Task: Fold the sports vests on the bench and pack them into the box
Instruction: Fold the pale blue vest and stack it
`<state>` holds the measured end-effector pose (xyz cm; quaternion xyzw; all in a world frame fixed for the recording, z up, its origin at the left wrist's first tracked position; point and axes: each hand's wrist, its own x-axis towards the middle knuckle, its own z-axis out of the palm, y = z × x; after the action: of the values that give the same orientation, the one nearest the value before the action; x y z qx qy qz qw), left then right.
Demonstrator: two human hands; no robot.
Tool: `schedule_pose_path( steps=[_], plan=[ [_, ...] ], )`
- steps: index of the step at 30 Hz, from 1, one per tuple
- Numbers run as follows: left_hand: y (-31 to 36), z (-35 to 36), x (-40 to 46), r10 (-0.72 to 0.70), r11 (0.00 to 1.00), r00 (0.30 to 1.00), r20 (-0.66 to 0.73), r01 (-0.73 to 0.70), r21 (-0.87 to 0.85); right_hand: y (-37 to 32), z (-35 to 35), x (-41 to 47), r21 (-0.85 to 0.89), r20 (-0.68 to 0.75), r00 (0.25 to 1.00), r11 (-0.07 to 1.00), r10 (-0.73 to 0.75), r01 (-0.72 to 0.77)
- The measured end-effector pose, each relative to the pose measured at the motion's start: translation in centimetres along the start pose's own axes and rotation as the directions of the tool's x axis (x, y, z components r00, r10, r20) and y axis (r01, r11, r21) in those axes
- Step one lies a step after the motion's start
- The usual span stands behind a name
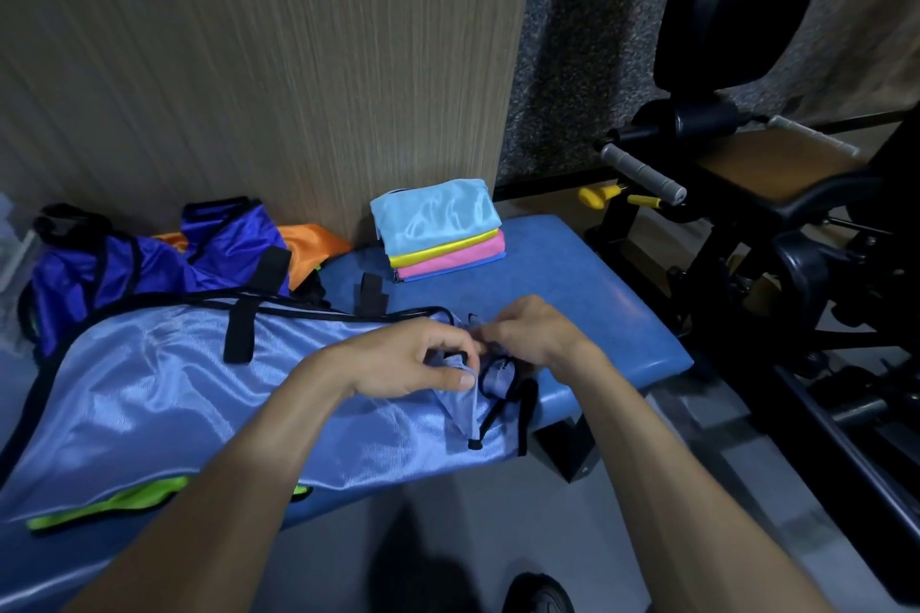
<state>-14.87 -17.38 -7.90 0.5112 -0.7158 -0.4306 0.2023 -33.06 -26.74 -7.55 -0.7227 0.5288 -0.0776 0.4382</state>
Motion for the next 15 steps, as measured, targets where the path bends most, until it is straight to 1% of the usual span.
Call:
schedule_pose_path(
  steps=[2, 4, 6, 8, 11, 15],
  plan=[
    [0.0, 0.0, 0.1, 0.003, 1.0, 0.999, -0.036, -0.004, -0.03, 0.4, -0.2, -0.1, 0.046, 0.0, 1.0, 0.999, -0.022, 0.022],
    [0.5, -0.2, 0.2, 0.032, 0.995, 0.991, -0.131, -0.045, -0.092, 0.5, -0.9, -0.8, 0.089, -0.051, 0.995, 0.992, -0.081, 0.086],
    [1.5, -0.5, 0.5, 0.084, 0.981, 0.967, -0.24, -0.122, -0.15, 1.0, -2.2, -1.5, 0.2, -0.112, 0.98, 0.963, -0.162, 0.182],
    [2.7, -0.9, 1.4, 0.124, 0.971, 0.939, -0.321, -0.181, -0.155, 1.7, -3.5, -2.5, 0.321, -0.153, 0.961, 0.908, -0.23, 0.268],
    [4.6, -1.3, 3.5, 0.169, 0.972, 0.926, -0.336, -0.213, -0.098, 2.5, -4.6, -3.6, 0.343, -0.215, 0.931, 0.87, -0.294, 0.354],
    [6.3, -1.2, 7.2, 0.209, 0.968, 0.925, -0.316, -0.242, -0.069, 3.1, -5.1, -3.9, 0.39, -0.284, 0.91, 0.831, -0.301, 0.396]
  ],
)
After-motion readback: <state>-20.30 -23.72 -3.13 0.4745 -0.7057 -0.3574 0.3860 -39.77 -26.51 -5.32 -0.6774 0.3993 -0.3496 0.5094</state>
